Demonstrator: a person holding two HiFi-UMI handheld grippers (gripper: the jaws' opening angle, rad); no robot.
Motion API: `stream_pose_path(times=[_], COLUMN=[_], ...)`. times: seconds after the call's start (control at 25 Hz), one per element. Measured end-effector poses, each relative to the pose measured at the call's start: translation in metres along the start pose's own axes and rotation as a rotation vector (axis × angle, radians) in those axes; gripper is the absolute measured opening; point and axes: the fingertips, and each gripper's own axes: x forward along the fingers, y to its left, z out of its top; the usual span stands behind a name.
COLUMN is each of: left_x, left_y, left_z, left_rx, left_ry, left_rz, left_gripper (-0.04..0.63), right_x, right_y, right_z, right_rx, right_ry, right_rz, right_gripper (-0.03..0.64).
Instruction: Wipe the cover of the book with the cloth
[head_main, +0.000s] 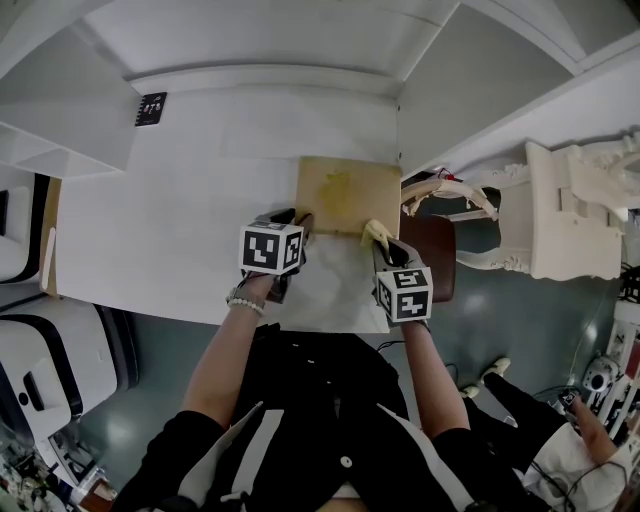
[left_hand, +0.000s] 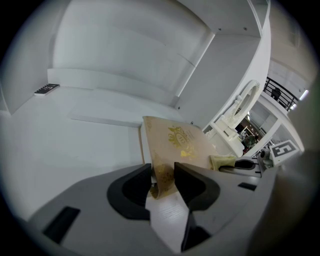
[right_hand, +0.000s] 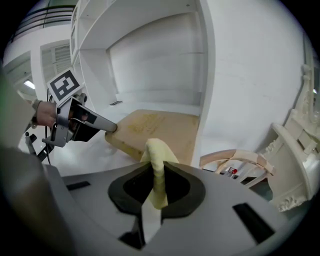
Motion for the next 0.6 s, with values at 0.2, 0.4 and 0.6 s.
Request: stream_pose_path(times=[0.2, 0.4, 0.6], left_x=[-0.001, -0.001, -0.001], left_y=[-0.002, -0.001, -0.001], left_z=[0.000, 0.001, 0.001], left_rx=[-0.001, 0.006, 0.008], left_ry=[0.000, -0.005, 0.001], left_rz=[-0.003, 0.006, 0.009], left_gripper=[0.144, 0.144, 0.144], right_x=[-0.012, -0.021, -0.034], right_y=[-0.026, -0.043, -0.048], right_z=[-0.009, -0.014, -0.017], right_rx=[0.041, 0.068, 0.149], right_ry=[0.003, 0.005, -0.023], right_rz=[-0.062, -0.108, -0.108], right_gripper=[0.037, 0.037, 0.037])
